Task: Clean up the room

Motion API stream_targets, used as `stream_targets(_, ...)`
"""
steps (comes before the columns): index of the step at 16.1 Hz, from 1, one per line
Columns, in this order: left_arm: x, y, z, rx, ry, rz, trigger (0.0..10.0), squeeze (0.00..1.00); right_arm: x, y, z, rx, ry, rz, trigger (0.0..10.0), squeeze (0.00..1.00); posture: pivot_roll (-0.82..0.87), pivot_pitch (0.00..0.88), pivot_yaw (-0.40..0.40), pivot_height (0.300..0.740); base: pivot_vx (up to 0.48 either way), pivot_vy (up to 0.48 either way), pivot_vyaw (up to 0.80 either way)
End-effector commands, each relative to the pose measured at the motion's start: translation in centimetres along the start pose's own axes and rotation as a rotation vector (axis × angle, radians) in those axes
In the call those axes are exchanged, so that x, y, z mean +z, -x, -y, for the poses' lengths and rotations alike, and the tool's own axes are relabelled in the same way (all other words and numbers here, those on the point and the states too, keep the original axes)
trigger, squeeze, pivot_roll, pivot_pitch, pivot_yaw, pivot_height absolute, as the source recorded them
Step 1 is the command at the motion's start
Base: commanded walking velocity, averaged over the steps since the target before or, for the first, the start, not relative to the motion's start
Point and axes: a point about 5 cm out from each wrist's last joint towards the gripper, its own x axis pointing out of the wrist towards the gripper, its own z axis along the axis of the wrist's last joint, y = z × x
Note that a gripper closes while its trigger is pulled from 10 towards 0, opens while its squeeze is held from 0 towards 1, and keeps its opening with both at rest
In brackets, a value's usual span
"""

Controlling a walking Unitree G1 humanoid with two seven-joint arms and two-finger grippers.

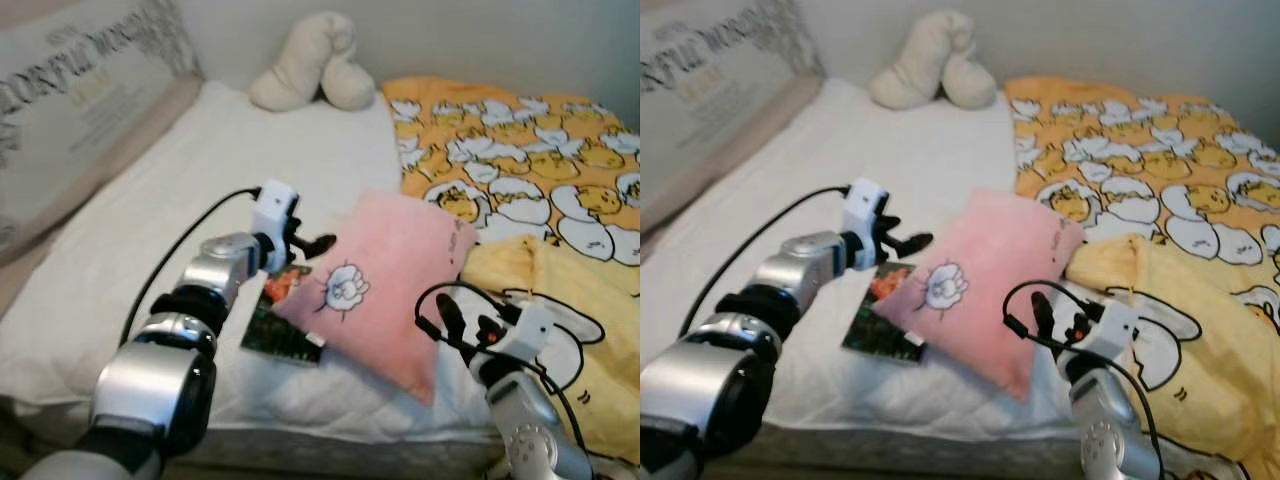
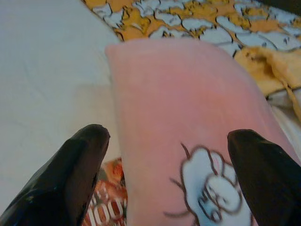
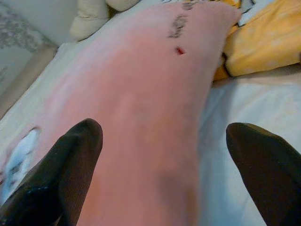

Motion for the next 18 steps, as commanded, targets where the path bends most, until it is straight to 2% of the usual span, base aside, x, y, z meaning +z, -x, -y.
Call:
stream_targets(1, -1.0, -0.4, 0.5, 0.015, -0.029, -0.056, 10.0, 0.0, -0.7, -0.2, 0.1, 0.003, -0.006, -0.034, 10.0, 0.0, 0.01, 0.02, 0.027, 0.74, 0.0, 0.0, 0.0)
stream_targets(2, -1.3, -0.5, 0.7, 0.021, -0.033, -0.061, 10.0, 0.0, -0.8, -0.3, 0.2, 0.001, -0.007, -0.041, 10.0, 0.0, 0.01, 0.02, 0.027, 0.74, 0.0, 0.0, 0.0)
stream_targets(4, -1.4, -1.1, 1.2, 0.083, -0.051, -0.042, 10.0, 0.0, -1.4, -0.4, 0.7, 0.002, 0.018, -0.072, 10.0, 0.0, 0.0, 0.083, 0.017, 0.74, 0.0, 0.0, 0.0)
stream_targets(6, -1.5, -1.0, 0.5, 0.234, -0.057, -0.03, 10.0, 0.0, -1.3, -0.7, 0.7, 0.022, 0.05, -0.079, 10.0, 0.0, -0.02, 0.158, -0.002, 0.74, 0.0, 0.0, 0.0)
stream_targets(8, -1.3, -0.6, -0.5, 0.357, -0.061, -0.012, 10.0, 0.0, -0.7, -1.7, -0.2, 0.067, 0.111, -0.073, 10.0, 0.0, -0.06, 0.197, -0.004, 0.74, 0.0, 0.0, 0.0)
stream_targets(9, -1.3, -0.5, -0.6, 0.369, -0.069, -0.016, 10.0, 0.0, -0.3, -1.9, -0.5, 0.079, 0.121, -0.064, 10.0, 0.0, -0.07, 0.22, -0.01, 0.74, 0.0, 0.0, 0.0)
stream_targets(11, -1.0, -0.4, -0.9, 0.379, -0.032, -0.002, 10.0, 0.0, 0.3, -3.4, -2.5, 0.154, 0.131, -0.05, 10.0, 0.0, -0.06, 0.253, -0.015, 0.74, 0.0, 0.0, 0.0)
stream_targets(12, -1.0, -0.4, -0.9, 0.371, -0.012, 0.001, 10.0, 0.0, 0.2, -3.7, -3.0, 0.169, 0.126, -0.053, 10.0, 0.0, -0.06, 0.256, -0.015, 0.74, 0.0, 0.0, 0.0)
stream_targets(13, -0.8, -0.6, -0.6, 0.355, 0.045, 0.02, 10.0, 0.0, -0.1, -4.2, -3.6, 0.183, 0.109, -0.065, 10.0, 0.0, -0.06, 0.263, -0.022, 0.74, 0.0, 0.0, 0.0)
stream_targets(14, -0.5, -1.0, 0.1, 0.278, 0.143, 0.054, 10.0, 0.0, -0.8, -4.4, -3.7, 0.173, 0.078, -0.089, 10.0, 0.0, -0.06, 0.269, -0.024, 0.74, 0.0, 0.0, 0.0)
stream_targets(15, -0.2, -1.4, 0.9, 0.2, 0.182, 0.079, 10.0, 0.0, -1.4, -4.7, -3.8, 0.161, 0.04, -0.111, 10.0, 0.0, -0.06, 0.276, -0.023, 0.74, 0.0, 0.0, 0.0)
stream_targets(16, 0.1, -1.8, 1.7, 0.132, 0.168, 0.088, 10.0, 0.0, -1.9, -4.9, -3.8, 0.145, 0.02, -0.127, 10.0, 0.0, -0.06, 0.282, -0.02, 0.74, 0.0, 0.0, 0.0)
stream_targets(18, 0.2, -2.5, 3.3, 0.032, 0.081, 0.068, 10.0, 0.0, -2.9, -5.2, -3.4, 0.119, -0.008, -0.171, 10.0, 0.0, -0.06, 0.289, -0.019, 0.74, 0.0, 0.0, 0.0)
